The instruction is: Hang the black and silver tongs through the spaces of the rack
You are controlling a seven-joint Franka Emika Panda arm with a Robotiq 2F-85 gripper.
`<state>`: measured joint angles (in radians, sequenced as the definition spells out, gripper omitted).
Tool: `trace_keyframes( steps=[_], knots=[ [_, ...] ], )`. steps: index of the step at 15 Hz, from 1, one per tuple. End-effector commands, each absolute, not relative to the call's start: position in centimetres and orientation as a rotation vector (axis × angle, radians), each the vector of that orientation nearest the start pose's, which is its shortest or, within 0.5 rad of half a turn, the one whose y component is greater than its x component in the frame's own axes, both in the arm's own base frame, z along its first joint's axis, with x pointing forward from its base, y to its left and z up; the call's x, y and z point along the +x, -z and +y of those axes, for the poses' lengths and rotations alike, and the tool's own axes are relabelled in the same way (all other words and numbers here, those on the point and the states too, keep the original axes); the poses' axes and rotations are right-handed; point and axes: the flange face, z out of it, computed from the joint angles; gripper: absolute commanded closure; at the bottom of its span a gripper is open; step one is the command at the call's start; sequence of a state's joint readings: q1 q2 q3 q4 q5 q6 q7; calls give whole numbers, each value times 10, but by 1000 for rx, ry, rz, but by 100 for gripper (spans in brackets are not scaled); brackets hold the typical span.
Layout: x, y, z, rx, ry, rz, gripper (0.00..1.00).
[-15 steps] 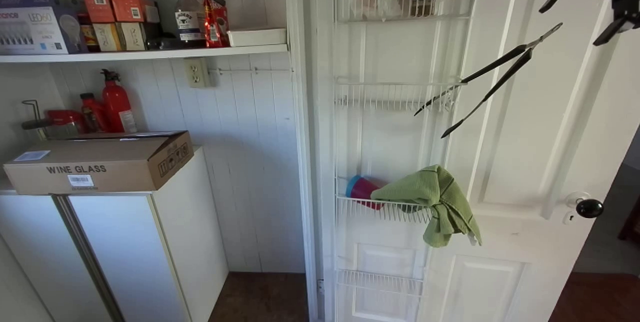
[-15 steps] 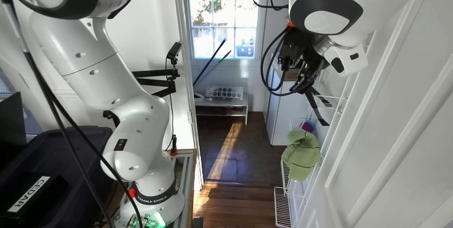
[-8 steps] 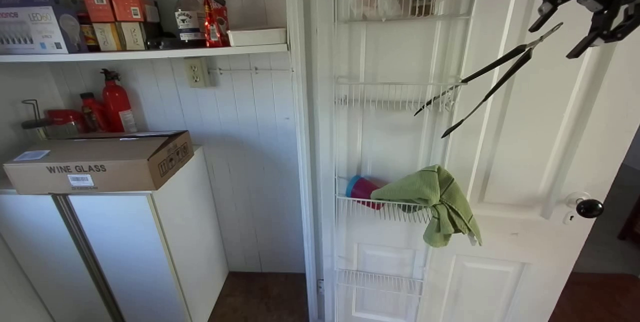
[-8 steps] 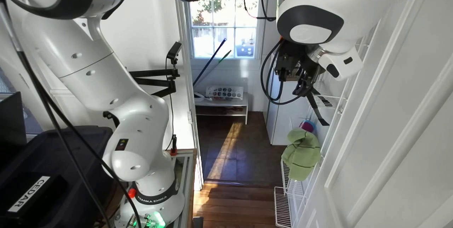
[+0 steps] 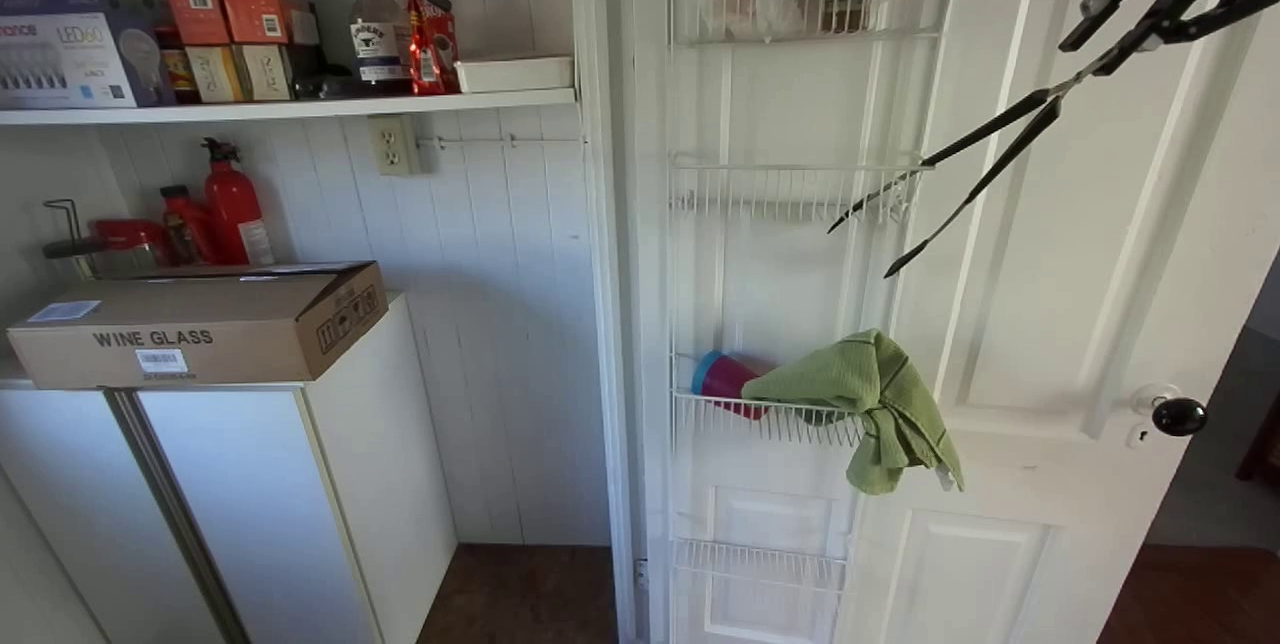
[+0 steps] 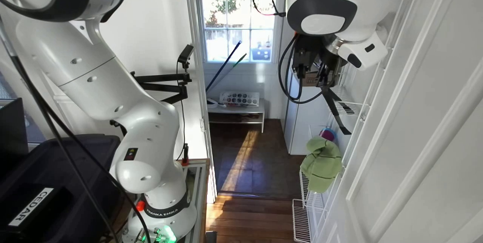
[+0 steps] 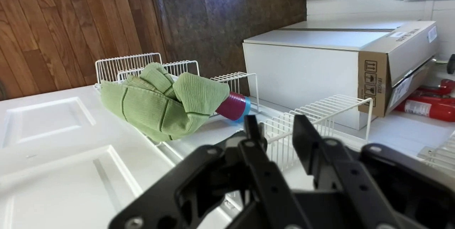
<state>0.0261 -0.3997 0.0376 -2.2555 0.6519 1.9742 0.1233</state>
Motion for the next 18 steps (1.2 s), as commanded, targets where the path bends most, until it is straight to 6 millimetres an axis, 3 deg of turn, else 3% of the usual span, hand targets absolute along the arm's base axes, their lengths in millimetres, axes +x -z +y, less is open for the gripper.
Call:
trace_keyframes(
  steps=[1,7,8,13,18],
  knots=[
    [437,-546,70,-2514,138,373,100],
    [442,-540,65,-2525,148,400,100],
    [442,-540,65,-2527,151,401,78],
    [449,-558,54,-2504,236,404,48],
    [451,-592,34,-2503,304,402,13]
  ],
)
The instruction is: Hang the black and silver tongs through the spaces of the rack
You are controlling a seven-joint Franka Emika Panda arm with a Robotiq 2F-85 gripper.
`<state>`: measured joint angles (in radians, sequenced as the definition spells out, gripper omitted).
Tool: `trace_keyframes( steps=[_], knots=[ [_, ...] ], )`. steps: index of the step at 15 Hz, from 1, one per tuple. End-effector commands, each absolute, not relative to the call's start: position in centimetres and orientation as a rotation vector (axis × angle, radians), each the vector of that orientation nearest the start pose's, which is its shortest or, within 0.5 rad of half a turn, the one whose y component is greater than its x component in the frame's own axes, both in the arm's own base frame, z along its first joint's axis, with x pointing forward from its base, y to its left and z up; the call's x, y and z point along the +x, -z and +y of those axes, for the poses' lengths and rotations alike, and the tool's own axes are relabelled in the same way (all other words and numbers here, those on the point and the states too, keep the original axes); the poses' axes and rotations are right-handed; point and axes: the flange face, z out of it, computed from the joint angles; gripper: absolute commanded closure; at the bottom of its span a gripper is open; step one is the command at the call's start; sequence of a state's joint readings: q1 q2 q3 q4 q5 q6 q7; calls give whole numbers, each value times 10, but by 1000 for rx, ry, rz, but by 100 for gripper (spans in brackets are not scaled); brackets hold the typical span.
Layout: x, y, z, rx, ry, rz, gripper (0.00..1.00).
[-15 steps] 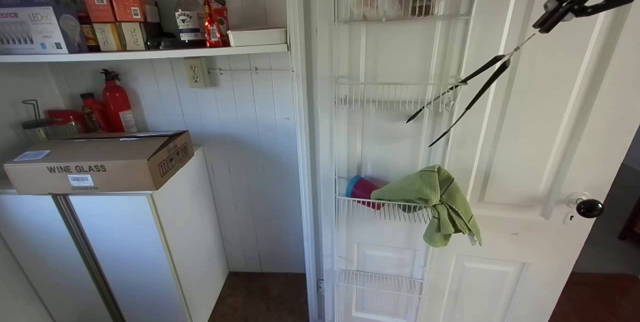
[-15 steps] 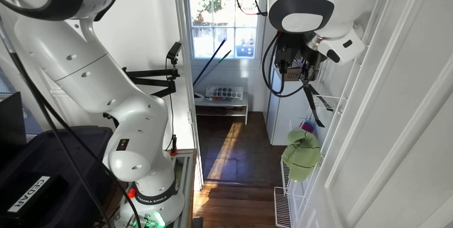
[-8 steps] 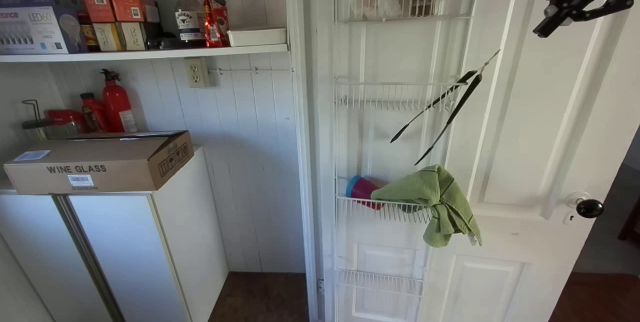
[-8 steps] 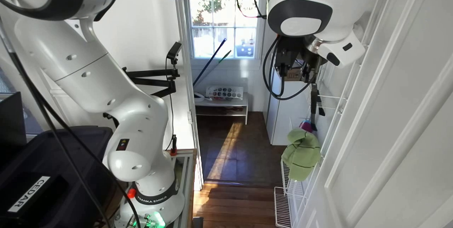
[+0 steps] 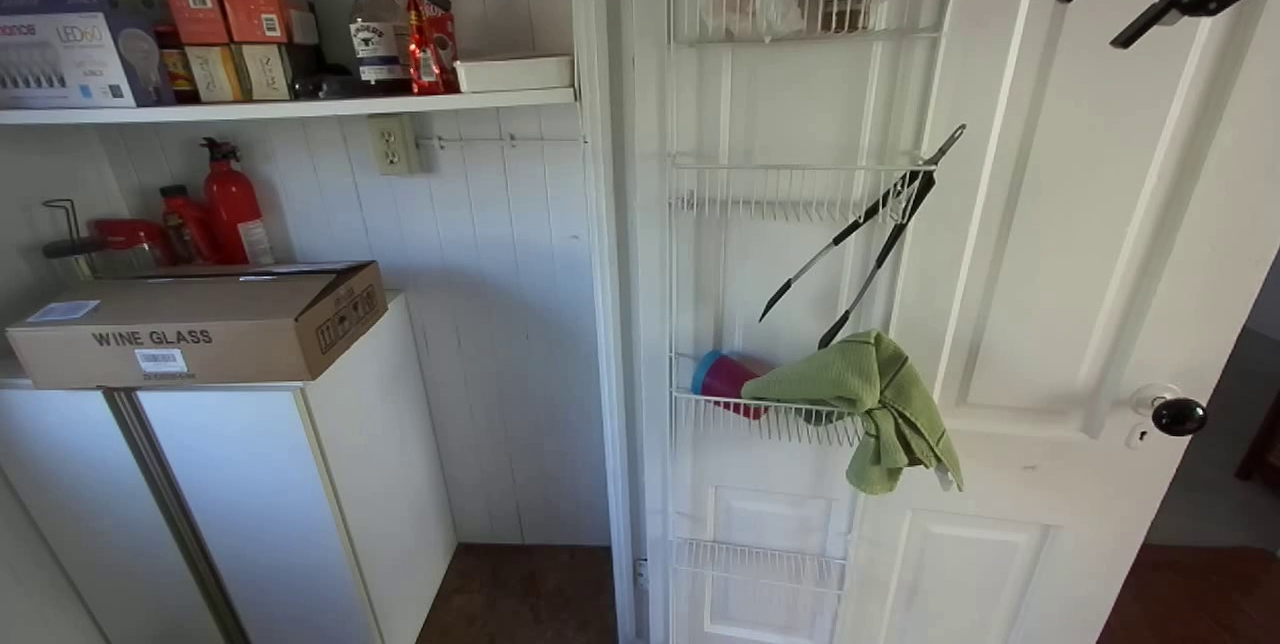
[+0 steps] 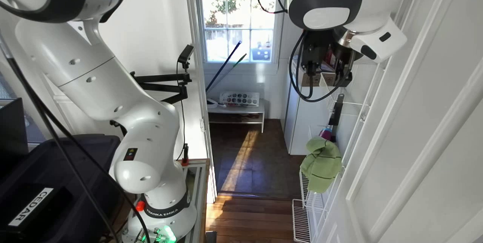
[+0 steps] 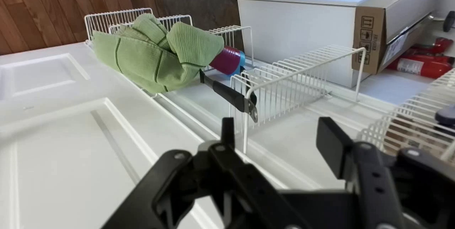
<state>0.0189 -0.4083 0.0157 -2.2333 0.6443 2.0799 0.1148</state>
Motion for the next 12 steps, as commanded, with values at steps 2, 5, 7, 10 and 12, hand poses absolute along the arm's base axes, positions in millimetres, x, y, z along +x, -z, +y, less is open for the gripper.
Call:
trace_keyframes(
  steps=[2,5,7,10,12],
  knots=[
    [452,-605,22,-2518,338,416,1],
    [452,-617,9,-2525,370,434,0],
    [457,-610,11,-2512,376,426,0],
    [457,-612,6,-2512,386,433,0],
    [457,-612,6,-2512,386,433,0]
  ],
)
